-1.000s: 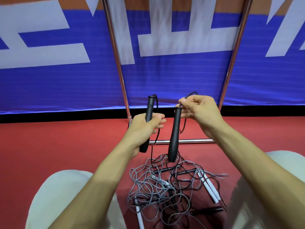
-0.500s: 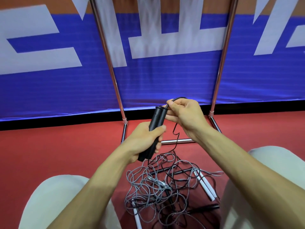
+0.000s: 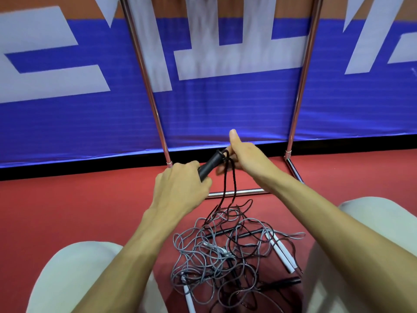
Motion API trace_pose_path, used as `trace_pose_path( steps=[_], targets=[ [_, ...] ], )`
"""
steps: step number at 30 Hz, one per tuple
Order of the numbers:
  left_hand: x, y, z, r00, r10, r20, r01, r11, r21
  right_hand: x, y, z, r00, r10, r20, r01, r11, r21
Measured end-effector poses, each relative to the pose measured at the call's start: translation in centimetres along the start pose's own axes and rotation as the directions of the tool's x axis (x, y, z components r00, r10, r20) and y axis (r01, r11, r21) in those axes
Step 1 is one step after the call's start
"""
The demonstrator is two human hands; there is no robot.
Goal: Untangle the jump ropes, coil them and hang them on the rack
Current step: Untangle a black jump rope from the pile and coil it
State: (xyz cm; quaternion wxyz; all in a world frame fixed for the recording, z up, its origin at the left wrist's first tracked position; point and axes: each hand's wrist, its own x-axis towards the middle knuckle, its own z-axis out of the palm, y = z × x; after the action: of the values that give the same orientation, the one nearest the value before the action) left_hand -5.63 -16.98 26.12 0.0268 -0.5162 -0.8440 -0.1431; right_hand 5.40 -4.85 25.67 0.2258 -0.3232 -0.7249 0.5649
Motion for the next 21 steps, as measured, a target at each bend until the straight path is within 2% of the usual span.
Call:
trace_pose_path(
  steps=[3,6,9,12,14,17,21],
  targets=[
    [0.0,-0.1,0.3,0.998,-0.012,0.055,0.010,0.999,0.040,-0.5,-0.1,-0.1,0.993,0.108,0.056,-0.109,0.994,0.007],
    [0.2,0.1,0.6,0.995,-0.013,0.103,0.009,0.999,0.043,-0.6,-0.3,-0.3,0.991,0.114,0.075,-0.114,0.993,-0.010],
    [0.3,-0.1,0.5,0.987,-0.025,0.158,0.019,0.999,0.041,-0.6,-0.6,-0.9,0.967,0.161,0.198,-0.180,0.981,0.079],
    [0.3,-0.4,0.5,0.964,-0.029,0.265,0.036,0.999,-0.020,-0.7,-0.4,-1.6,0.935,0.186,0.301,-0.212,0.975,0.058],
    [0.5,-0.4,0.7,0.942,-0.027,0.336,0.074,0.989,-0.129,-0.8,-0.4,-1.6,0.958,0.139,0.250,-0.147,0.989,0.017],
    [0.8,-0.2,1.1,0.933,0.017,0.361,0.099,0.948,-0.301,-0.7,-0.4,-1.4,0.996,0.025,0.088,-0.023,0.999,-0.023],
    [0.8,0.1,1.2,0.950,0.069,0.304,0.083,0.884,-0.460,-0.3,-0.3,-1.4,0.997,-0.002,-0.081,0.010,0.995,0.101]
  ],
)
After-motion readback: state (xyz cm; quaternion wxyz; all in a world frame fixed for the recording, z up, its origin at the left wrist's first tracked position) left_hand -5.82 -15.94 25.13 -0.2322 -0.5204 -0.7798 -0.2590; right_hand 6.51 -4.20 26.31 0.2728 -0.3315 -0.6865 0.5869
